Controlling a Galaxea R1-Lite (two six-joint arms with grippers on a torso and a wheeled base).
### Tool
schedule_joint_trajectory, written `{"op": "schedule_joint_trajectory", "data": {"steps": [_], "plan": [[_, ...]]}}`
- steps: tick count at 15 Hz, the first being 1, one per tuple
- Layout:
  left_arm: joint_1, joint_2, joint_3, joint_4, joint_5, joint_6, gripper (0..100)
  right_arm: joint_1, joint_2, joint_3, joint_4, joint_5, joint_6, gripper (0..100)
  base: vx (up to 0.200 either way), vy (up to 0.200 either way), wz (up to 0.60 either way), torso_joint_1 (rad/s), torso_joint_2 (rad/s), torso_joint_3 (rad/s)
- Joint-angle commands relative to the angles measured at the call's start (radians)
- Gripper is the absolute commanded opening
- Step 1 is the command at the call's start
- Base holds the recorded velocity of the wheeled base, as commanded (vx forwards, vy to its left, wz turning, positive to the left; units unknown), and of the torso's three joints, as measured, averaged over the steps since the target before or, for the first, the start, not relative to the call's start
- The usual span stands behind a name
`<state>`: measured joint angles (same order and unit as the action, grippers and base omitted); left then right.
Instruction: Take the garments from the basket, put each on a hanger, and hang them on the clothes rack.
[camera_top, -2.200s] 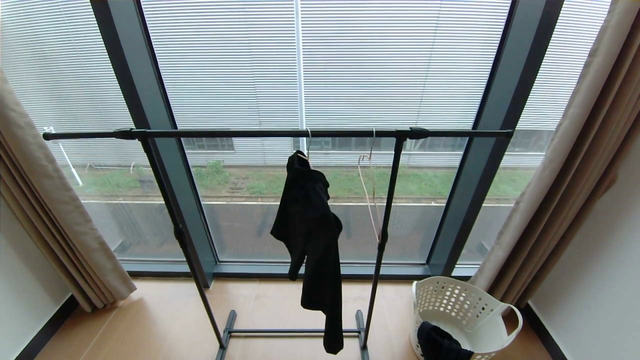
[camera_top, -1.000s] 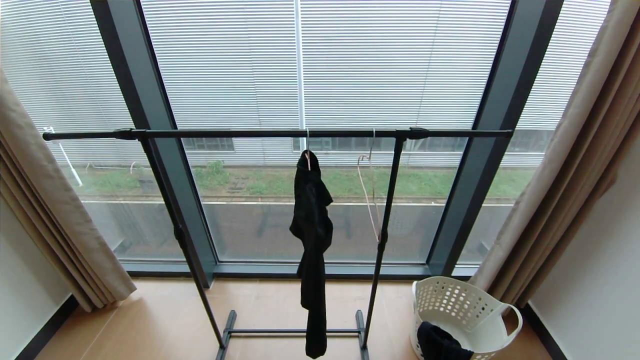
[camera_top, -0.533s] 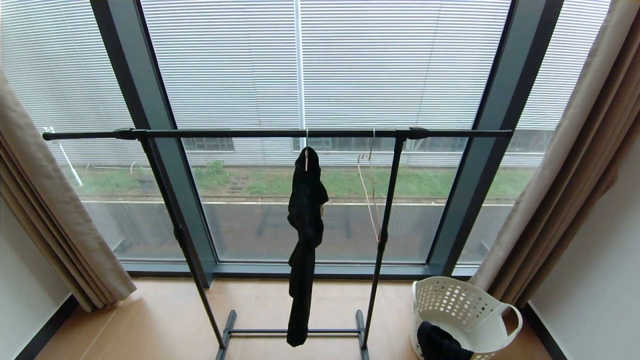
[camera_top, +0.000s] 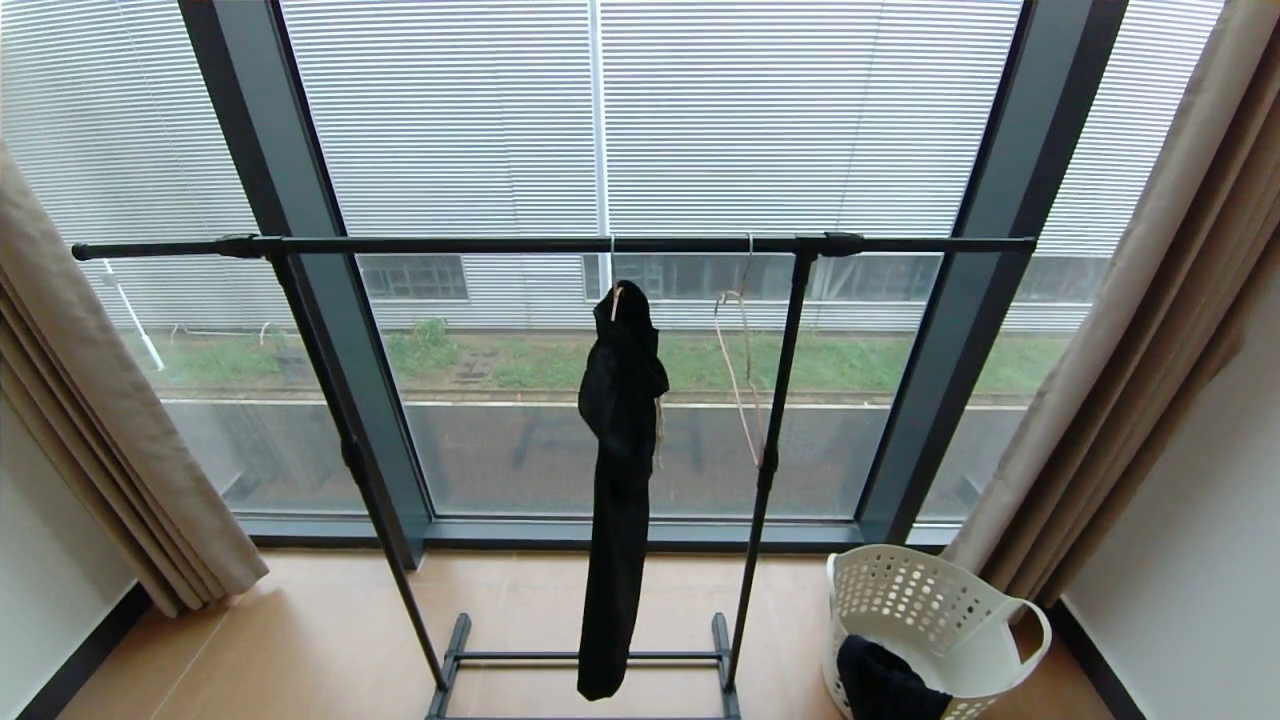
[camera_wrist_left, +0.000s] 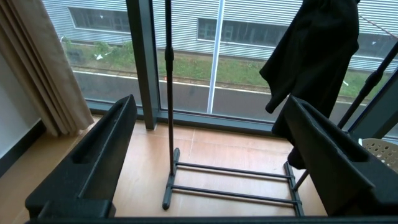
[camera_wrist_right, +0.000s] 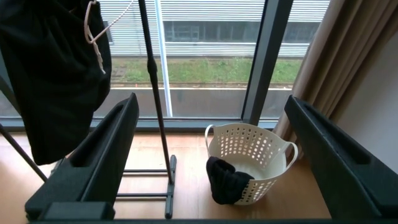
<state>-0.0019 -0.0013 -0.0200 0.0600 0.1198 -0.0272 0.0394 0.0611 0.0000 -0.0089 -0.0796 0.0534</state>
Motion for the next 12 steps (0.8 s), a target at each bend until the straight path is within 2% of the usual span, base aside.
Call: {"op": "schedule_joint_trajectory", "data": {"steps": [1, 12], "plan": [[0.0, 0.001, 0.0, 0.0, 0.001, 0.0, 100, 0.001, 0.005, 0.0, 0.0, 0.0, 0.0, 100, 0.0, 0.0, 0.0, -0.159, 0.35, 0.183], [0.002, 0.001, 0.0, 0.0, 0.001, -0.003, 100, -0.021, -0.041, 0.0, 0.0, 0.0, 0.002, 100, 0.0, 0.0, 0.0, -0.171, 0.39, 0.222]]}}
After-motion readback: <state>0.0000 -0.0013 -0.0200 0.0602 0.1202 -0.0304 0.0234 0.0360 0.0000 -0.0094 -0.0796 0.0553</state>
